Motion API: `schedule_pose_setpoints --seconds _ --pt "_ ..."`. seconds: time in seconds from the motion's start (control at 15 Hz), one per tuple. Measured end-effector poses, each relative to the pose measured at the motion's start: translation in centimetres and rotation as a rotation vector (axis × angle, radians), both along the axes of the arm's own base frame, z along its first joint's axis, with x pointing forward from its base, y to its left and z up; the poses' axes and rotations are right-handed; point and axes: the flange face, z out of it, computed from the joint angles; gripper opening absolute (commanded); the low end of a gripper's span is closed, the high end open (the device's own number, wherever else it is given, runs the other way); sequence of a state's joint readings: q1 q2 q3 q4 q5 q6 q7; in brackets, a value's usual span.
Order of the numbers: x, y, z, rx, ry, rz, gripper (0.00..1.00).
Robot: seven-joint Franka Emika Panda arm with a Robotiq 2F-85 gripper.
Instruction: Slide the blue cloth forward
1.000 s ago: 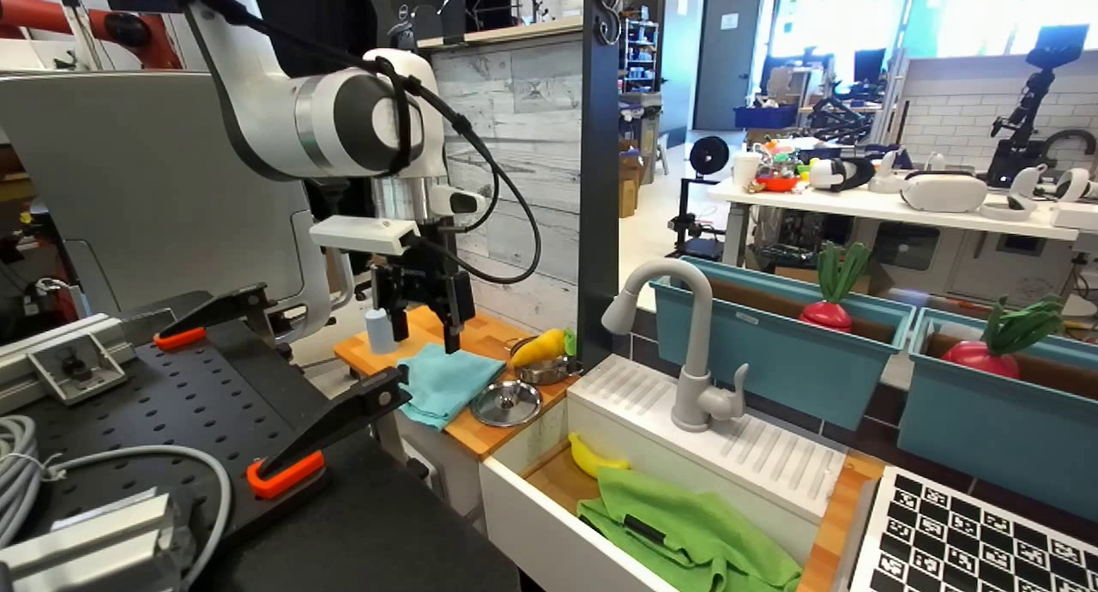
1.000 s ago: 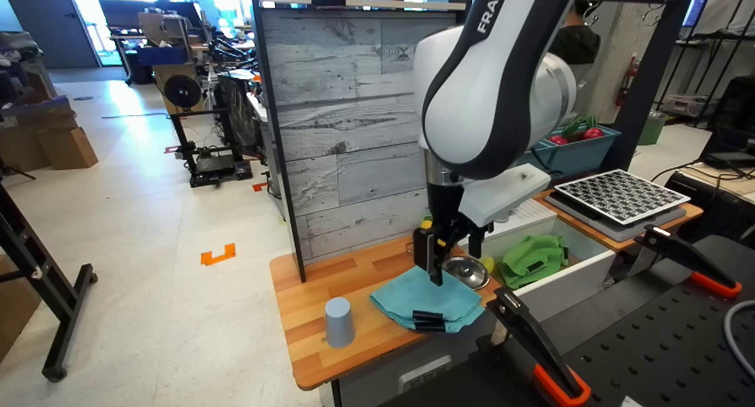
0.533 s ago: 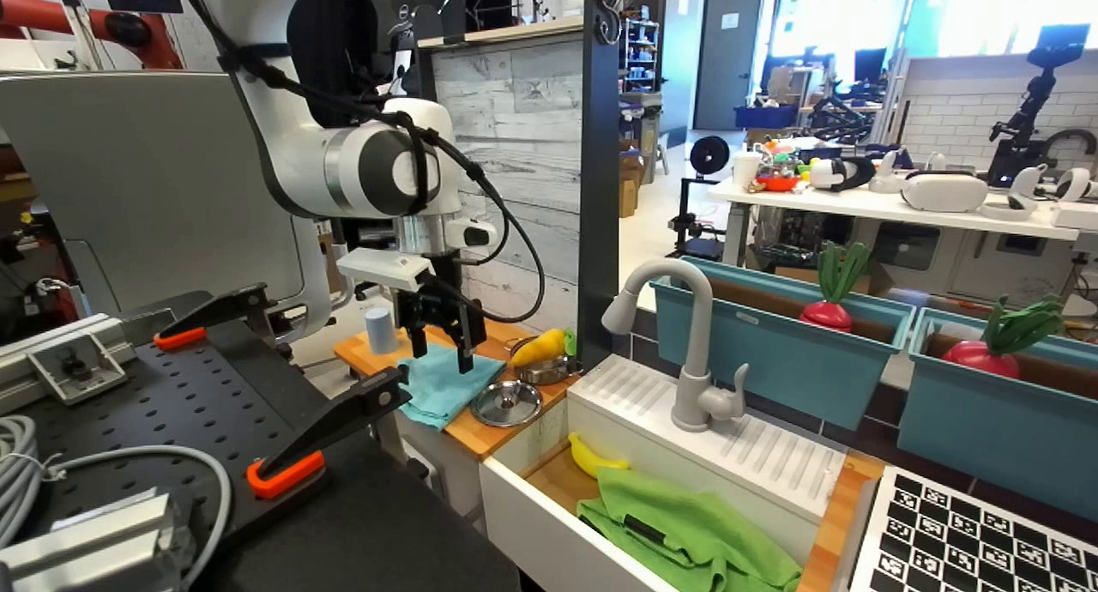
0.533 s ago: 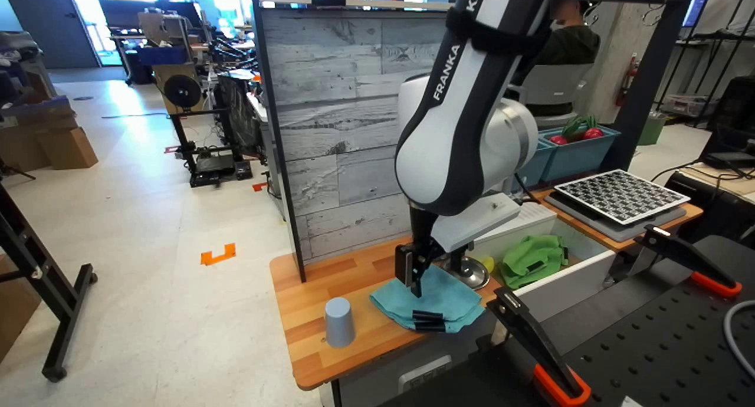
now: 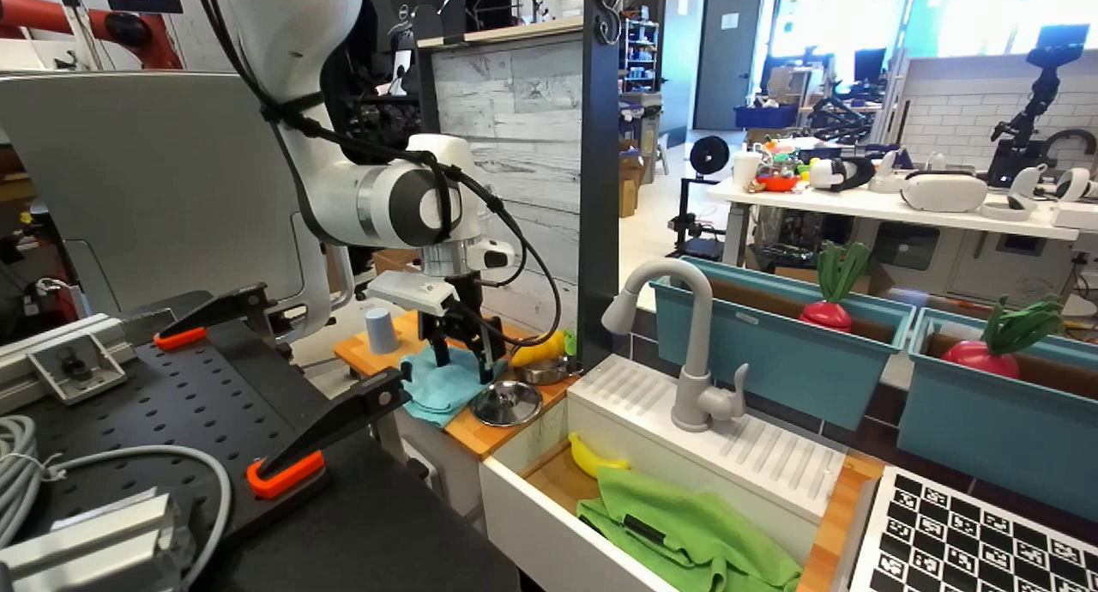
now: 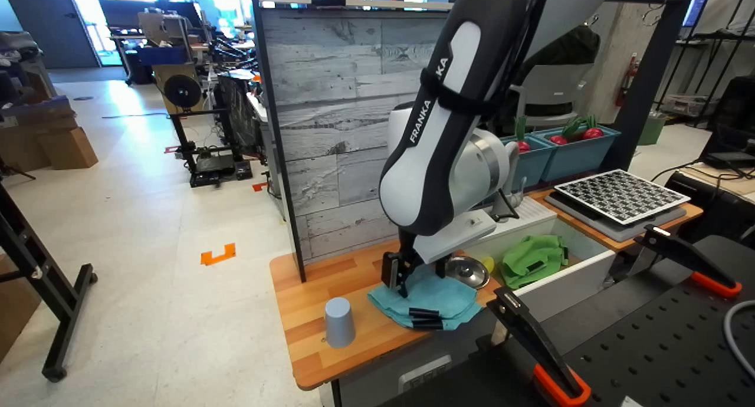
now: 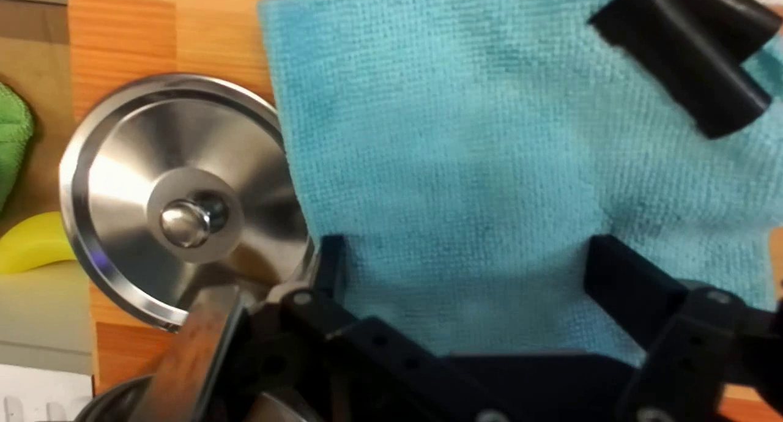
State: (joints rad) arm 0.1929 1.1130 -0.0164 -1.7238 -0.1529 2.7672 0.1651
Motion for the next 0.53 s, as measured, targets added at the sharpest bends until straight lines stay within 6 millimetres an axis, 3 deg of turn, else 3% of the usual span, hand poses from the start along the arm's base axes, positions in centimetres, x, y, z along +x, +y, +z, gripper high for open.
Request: schedule_pose_setpoints --seconds 0.53 --pt "1.7 4.2 0.1 -0.014 -0.054 0.079 1.00"
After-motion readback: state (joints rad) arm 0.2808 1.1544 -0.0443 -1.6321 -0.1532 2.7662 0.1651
